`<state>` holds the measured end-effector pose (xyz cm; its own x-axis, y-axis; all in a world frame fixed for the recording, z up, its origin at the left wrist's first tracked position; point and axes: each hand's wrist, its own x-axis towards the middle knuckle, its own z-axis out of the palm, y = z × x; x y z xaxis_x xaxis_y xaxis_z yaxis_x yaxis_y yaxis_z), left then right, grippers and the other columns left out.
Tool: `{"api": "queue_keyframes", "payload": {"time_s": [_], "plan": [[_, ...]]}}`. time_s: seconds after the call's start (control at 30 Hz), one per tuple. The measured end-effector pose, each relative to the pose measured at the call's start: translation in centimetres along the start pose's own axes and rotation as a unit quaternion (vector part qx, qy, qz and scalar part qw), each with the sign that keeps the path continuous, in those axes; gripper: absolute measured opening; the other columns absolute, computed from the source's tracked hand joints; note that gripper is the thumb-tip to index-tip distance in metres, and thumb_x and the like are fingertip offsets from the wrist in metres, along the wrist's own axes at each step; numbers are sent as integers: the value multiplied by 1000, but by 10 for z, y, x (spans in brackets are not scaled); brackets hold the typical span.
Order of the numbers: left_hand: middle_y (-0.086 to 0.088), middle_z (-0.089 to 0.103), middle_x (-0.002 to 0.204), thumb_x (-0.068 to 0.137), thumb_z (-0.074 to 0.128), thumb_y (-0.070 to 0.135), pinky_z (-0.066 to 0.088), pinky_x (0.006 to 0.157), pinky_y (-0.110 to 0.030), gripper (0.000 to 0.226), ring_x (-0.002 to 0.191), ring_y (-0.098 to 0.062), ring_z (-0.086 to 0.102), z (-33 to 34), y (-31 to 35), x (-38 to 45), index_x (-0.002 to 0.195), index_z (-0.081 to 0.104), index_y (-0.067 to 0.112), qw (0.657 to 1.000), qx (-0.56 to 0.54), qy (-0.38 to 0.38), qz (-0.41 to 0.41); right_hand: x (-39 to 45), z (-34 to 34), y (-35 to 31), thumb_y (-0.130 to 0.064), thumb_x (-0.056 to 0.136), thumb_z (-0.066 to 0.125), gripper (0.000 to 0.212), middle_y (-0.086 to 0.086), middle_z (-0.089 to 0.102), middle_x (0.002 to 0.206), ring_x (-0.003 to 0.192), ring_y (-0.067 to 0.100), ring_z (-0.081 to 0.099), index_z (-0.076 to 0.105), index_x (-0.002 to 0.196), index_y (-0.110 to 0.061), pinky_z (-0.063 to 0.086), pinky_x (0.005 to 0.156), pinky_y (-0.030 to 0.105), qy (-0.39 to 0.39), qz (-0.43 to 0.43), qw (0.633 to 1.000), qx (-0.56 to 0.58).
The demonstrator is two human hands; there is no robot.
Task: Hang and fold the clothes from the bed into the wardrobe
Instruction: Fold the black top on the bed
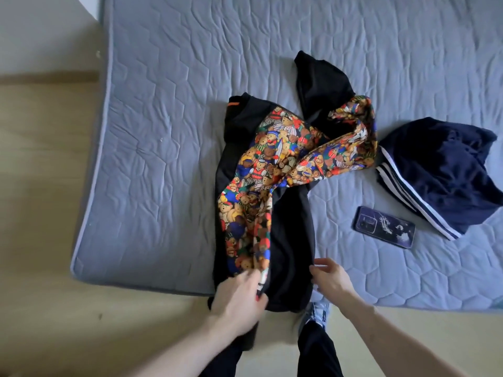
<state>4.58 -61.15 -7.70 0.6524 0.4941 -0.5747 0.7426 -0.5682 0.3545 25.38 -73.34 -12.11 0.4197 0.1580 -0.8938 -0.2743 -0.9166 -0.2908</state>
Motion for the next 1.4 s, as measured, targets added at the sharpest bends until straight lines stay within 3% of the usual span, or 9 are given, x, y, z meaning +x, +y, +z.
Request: {"api": "queue_keyframes", "payload": {"time_s": [0.17, 0.37, 0.5, 0.63, 0.77, 0.9, 1.03, 1.23, 1.4], "plan": [[-1, 45, 131, 90, 62, 27, 51, 78, -42, 53, 101, -36, 64, 17, 48, 18, 135, 34, 28, 991, -96, -91, 19, -4, -2, 4, -19, 104, 52, 22, 10, 75, 106, 77, 27, 67, 65, 121, -11, 58, 80, 44, 7, 15, 997, 81], [1, 62, 129, 85, 50, 15, 54, 96, -36, 45, 118, -26, 59, 20, 25, 51, 124, 65, 32, 938, -17, -346, 21, 1, -6, 9, -30, 99, 61, 27, -1, 73, 109, 84, 21, 71, 66, 124, -18, 60, 86, 42, 12, 3, 1000, 12], [11, 71, 119, 89, 52, 17, 58, 90, -32, 37, 105, -13, 67, 7, -2, 67, 113, 73, 36, 966, -102, -239, -12, 14, 13, -22, -46, 92, 70, 48, -6, 71, 118, 101, 16, 64, 65, 134, -23, 48, 88, 28, 16, -76, 996, -33], [21, 69, 101, 88, 58, 19, 54, 77, -25, 24, 85, -2, 64, -17, -37, 87, 96, 69, 39, 987, -135, -58, -59, 28, 41, -59, -46, 88, 74, 51, -6, 71, 123, 115, 16, 65, 67, 133, -23, 51, 98, 30, 27, -153, 986, -56], [22, 62, 106, 87, 62, 19, 51, 74, -27, 23, 81, -2, 62, -38, -48, 116, 100, 64, 38, 989, -129, 37, -67, 41, 50, -66, -39, 91, 68, 16, -8, 66, 78, 81, 22, 65, 66, 82, -26, 52, 67, 31, 33, -160, 979, -120], [17, 50, 114, 89, 65, 21, 54, 74, -34, 27, 87, -6, 61, -51, -34, 143, 110, 58, 36, 987, -126, 89, -37, 36, 41, -48, -26, 84, 53, 5, -5, 64, 78, 73, 17, 60, 53, 81, -23, 43, 57, 30, 42, -138, 986, -80], [13, 38, 139, 89, 66, 23, 57, 85, -39, 46, 117, -16, 52, -47, -20, 160, 133, 53, 30, 994, -61, 89, -18, 39, 18, -19, -20, 93, 47, 14, -1, 64, 89, 84, 29, 62, 55, 103, -22, 52, 74, 40, 87, -109, 988, -72], [0, 35, 155, 90, 61, 40, 51, 99, -45, 72, 132, -28, 48, -44, -12, 185, 155, 32, 31, 985, 91, -143, -44, 71, -7, -38, -15, 82, 52, 32, 9, 68, 100, 88, 31, 64, 63, 113, -14, 57, 80, 36, 32, 0, 984, -173], [5, 44, 127, 87, 68, 35, 55, 75, -35, 38, 107, -20, 52, -71, 4, 225, 122, 58, 25, 986, 71, 144, 37, 90, -47, -96, -20, 82, 63, 48, 1, 62, 126, 107, 22, 61, 49, 128, -20, 48, 91, 34, 122, -83, 989, 1]]}}
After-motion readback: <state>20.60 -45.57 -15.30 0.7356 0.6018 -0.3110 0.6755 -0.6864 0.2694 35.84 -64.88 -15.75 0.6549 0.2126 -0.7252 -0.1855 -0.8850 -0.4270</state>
